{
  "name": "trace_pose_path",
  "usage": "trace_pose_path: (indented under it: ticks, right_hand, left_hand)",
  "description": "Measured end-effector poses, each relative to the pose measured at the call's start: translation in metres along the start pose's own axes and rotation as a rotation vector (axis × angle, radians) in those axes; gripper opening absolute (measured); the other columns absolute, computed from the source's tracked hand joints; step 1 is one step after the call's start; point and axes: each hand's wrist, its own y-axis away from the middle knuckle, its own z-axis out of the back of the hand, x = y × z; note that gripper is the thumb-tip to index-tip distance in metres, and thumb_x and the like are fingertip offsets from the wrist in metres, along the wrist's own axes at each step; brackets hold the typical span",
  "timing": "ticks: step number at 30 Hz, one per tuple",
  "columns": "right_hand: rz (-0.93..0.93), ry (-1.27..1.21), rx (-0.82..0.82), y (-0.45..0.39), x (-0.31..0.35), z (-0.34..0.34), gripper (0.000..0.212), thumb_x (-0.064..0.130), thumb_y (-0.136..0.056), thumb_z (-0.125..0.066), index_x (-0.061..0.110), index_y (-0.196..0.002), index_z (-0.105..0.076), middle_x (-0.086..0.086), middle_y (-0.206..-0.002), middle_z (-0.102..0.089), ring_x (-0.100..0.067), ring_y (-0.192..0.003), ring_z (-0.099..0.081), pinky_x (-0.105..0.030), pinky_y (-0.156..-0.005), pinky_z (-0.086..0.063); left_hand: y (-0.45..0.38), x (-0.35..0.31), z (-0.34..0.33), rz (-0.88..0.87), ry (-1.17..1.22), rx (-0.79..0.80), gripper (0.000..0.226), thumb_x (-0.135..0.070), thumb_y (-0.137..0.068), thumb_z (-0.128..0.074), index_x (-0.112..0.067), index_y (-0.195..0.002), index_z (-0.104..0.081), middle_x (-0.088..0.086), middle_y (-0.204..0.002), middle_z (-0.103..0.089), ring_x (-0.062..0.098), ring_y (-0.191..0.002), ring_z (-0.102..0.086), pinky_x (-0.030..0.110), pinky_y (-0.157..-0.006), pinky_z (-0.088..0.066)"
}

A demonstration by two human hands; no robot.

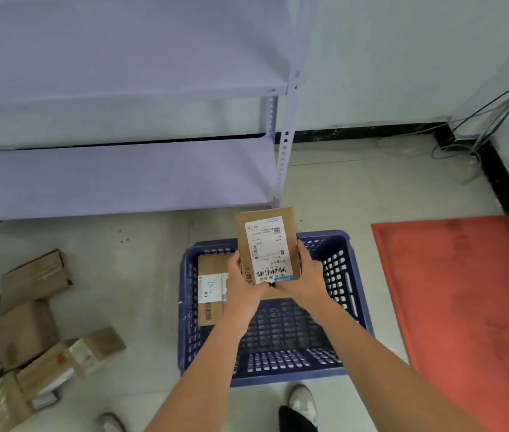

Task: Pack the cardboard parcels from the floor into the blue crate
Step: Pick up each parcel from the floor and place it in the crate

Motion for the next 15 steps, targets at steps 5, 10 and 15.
trace_pose_path:
  ticks: [5, 10, 15]
  right_hand:
    - [-0.018, -0.198, 0.071, -0.001, -0.042, 0.014, 0.086, 0.023, -0.06, -0.084, 0.018, -0.13, -0.036, 0.0, -0.129, -0.051, -0.02, -0.123, -0.049, -0.042, -0.097, -0.047]
    - [-0.095, -0.233, 0.089, -0.004, -0.081, -0.002, 0.086, 0.013, -0.075, -0.074, 0.023, -0.144, -0.024, 0.003, -0.136, -0.048, -0.011, -0.123, -0.045, -0.027, -0.102, -0.039]
    - [-0.18, -0.278, 0.016, -0.017, -0.107, -0.027, 0.078, 0.01, -0.078, -0.07, 0.026, -0.143, -0.031, 0.001, -0.137, -0.051, -0.018, -0.126, -0.047, -0.042, -0.106, -0.041]
  left_hand:
    - [0.005, 0.028, -0.036, 0.032, -0.015, -0.085, 0.081, -0.008, -0.073, -0.074, -0.031, -0.134, -0.027, -0.013, -0.124, -0.048, -0.007, -0.103, -0.05, 0.015, -0.08, -0.044]
    - [-0.006, 0.053, -0.042, 0.0, -0.151, -0.149, 0.085, -0.004, -0.075, -0.072, -0.023, -0.144, -0.026, -0.003, -0.147, -0.039, 0.015, -0.136, -0.034, 0.043, -0.112, -0.033]
    - [-0.027, 0.082, -0.037, 0.01, -0.226, -0.175, 0.081, 0.001, -0.077, -0.068, -0.021, -0.145, -0.029, -0.001, -0.147, -0.039, 0.015, -0.137, -0.033, 0.041, -0.113, -0.031]
